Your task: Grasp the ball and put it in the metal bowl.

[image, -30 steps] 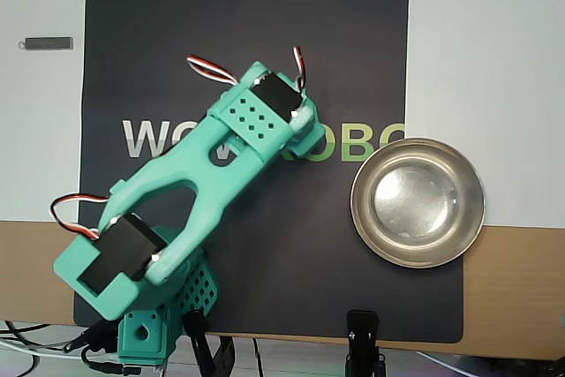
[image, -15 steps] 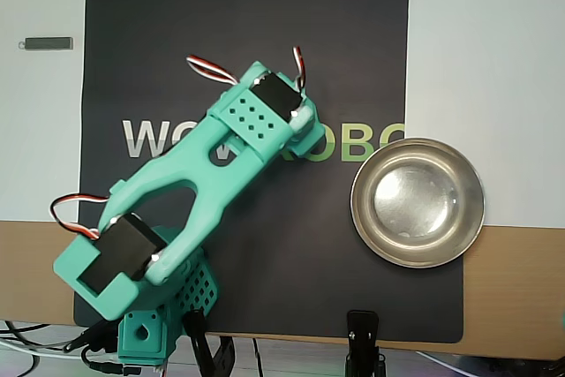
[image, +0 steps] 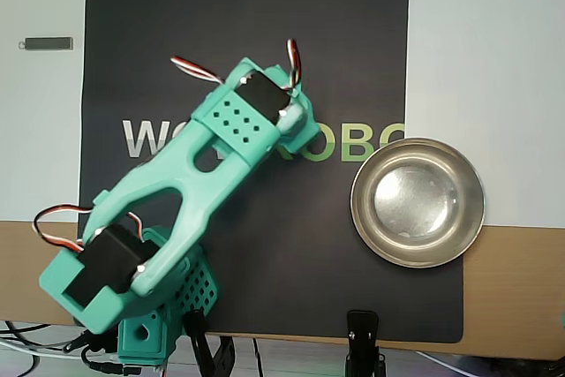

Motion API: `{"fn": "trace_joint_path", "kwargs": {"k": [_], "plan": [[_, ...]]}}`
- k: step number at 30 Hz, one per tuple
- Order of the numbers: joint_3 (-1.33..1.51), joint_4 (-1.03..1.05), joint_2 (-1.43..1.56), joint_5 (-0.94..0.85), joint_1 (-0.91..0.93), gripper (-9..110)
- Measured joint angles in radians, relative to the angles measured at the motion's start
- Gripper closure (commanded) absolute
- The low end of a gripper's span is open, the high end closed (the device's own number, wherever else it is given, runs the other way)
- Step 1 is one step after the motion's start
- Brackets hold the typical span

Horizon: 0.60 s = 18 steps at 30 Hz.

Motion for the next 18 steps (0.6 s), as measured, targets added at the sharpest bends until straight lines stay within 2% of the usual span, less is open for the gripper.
{"fn": "trace_joint_path", "kwargs": {"k": [4, 9, 18], "plan": [[0.000, 0.009, 0.034, 0.000, 0.008, 80], [-0.037, 0.118, 0.061, 0.052, 0.006, 80], [-0.161, 0.160, 0.064, 0.313, 0.051, 79]]}}
